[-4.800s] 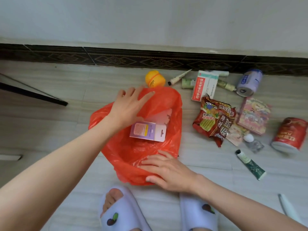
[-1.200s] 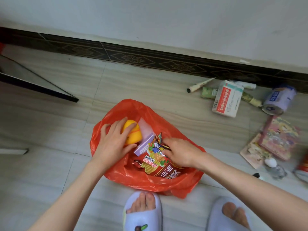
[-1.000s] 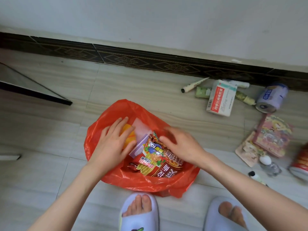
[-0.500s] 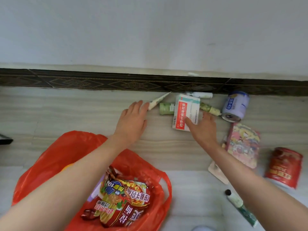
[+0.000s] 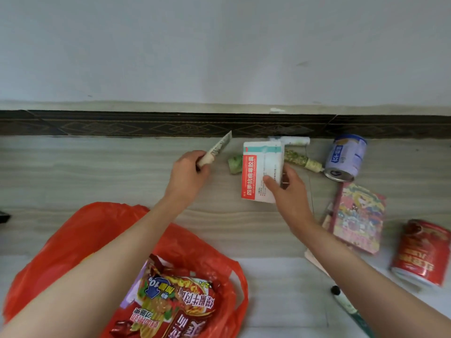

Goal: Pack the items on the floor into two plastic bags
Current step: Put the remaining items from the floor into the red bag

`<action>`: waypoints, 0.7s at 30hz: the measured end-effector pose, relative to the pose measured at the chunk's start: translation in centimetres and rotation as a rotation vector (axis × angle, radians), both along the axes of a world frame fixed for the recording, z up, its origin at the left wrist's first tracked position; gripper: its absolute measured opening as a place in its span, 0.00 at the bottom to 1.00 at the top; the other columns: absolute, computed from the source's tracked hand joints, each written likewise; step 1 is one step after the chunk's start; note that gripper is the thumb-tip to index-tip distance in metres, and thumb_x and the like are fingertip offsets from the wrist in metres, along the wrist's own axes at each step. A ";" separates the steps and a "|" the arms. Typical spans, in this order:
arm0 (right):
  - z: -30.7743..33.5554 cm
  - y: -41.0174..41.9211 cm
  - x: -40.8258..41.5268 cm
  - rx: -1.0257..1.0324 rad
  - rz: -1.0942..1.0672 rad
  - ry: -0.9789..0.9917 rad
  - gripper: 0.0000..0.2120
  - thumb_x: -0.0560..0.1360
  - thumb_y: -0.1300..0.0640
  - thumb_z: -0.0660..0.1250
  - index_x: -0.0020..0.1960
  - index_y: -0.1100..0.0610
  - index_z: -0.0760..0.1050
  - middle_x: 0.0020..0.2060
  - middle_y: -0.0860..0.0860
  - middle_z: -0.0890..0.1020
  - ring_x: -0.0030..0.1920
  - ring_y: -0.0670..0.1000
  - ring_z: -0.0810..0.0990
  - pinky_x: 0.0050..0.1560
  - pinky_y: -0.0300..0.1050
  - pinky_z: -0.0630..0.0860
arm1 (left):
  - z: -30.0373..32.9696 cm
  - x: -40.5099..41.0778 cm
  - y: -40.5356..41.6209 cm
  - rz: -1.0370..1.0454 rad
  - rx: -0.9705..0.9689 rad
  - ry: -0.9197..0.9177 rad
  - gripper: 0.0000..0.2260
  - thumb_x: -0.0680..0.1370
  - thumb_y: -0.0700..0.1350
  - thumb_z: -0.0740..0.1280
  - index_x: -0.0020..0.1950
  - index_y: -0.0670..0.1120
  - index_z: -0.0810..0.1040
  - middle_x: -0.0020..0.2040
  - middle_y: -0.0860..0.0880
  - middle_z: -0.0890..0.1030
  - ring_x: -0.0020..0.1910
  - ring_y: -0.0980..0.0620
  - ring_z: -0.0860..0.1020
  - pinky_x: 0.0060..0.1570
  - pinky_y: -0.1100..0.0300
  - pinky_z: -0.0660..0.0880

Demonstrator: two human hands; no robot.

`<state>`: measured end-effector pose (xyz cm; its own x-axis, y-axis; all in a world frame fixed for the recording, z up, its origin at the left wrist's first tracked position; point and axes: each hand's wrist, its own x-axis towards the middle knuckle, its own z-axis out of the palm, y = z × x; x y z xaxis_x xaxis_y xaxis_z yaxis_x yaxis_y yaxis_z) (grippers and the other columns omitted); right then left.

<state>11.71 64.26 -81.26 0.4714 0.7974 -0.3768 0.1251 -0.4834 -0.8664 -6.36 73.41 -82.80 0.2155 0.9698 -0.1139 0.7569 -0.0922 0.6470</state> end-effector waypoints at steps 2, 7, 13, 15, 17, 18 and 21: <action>1.3 -1.4 -1.3 0.062 0.018 0.126 0.14 0.76 0.63 0.63 0.60 0.54 0.71 0.48 0.47 0.80 0.43 0.39 0.78 0.42 0.31 0.76 | 2.0 -2.8 -1.7 0.012 0.011 -0.003 0.12 0.73 0.37 0.66 0.57 0.42 0.78 0.49 0.44 0.81 0.42 0.51 0.74 0.40 0.69 0.64; 3.4 -4.5 -6.1 0.013 0.317 0.323 0.13 0.76 0.63 0.63 0.58 0.50 0.71 0.47 0.46 0.81 0.40 0.37 0.80 0.41 0.32 0.76 | 5.7 -12.3 -7.2 0.106 0.017 0.150 0.09 0.72 0.42 0.66 0.51 0.43 0.80 0.45 0.44 0.82 0.44 0.43 0.78 0.44 0.55 0.72; 4.9 -7.0 -12.5 -0.074 0.712 0.231 0.13 0.71 0.54 0.69 0.49 0.46 0.66 0.45 0.46 0.80 0.43 0.43 0.79 0.49 0.40 0.74 | 6.8 -20.3 -13.2 0.103 0.079 0.365 0.09 0.71 0.36 0.69 0.51 0.40 0.79 0.44 0.41 0.81 0.43 0.40 0.78 0.42 0.59 0.64; 4.7 -8.0 -13.9 -0.080 0.884 0.026 0.14 0.74 0.52 0.66 0.56 0.44 0.65 0.49 0.46 0.80 0.48 0.46 0.79 0.51 0.41 0.72 | 6.4 -21.5 -14.6 0.107 0.068 0.378 0.10 0.70 0.39 0.67 0.50 0.41 0.79 0.43 0.42 0.81 0.42 0.39 0.77 0.43 0.58 0.65; 4.1 -9.2 -14.9 -0.088 1.061 -0.214 0.21 0.75 0.46 0.62 0.66 0.48 0.64 0.59 0.48 0.76 0.58 0.49 0.74 0.57 0.42 0.67 | 6.0 -21.9 -15.6 0.080 0.040 0.405 0.12 0.71 0.48 0.62 0.50 0.43 0.77 0.43 0.45 0.81 0.42 0.40 0.76 0.44 0.55 0.67; 3.8 -9.7 -15.2 -0.053 1.139 -0.353 0.23 0.75 0.42 0.58 0.68 0.48 0.65 0.62 0.47 0.74 0.61 0.50 0.71 0.59 0.43 0.65 | 5.9 -21.9 -15.8 0.063 0.039 0.418 0.14 0.71 0.51 0.59 0.49 0.45 0.77 0.42 0.46 0.81 0.42 0.41 0.76 0.44 0.53 0.68; 3.5 -10.4 -15.2 0.125 1.150 -0.476 0.25 0.73 0.38 0.51 0.58 0.49 0.77 0.57 0.47 0.76 0.56 0.51 0.73 0.53 0.45 0.66 | 6.2 -21.4 -15.4 0.008 0.119 0.473 0.14 0.72 0.54 0.58 0.45 0.48 0.77 0.42 0.49 0.80 0.43 0.43 0.76 0.44 0.54 0.64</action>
<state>-3.53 53.87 -77.79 -0.4528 0.8551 -0.2525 0.7332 0.1959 -0.6512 -27.78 57.97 -76.55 0.1595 0.9835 -0.0858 0.9663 -0.1377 0.2174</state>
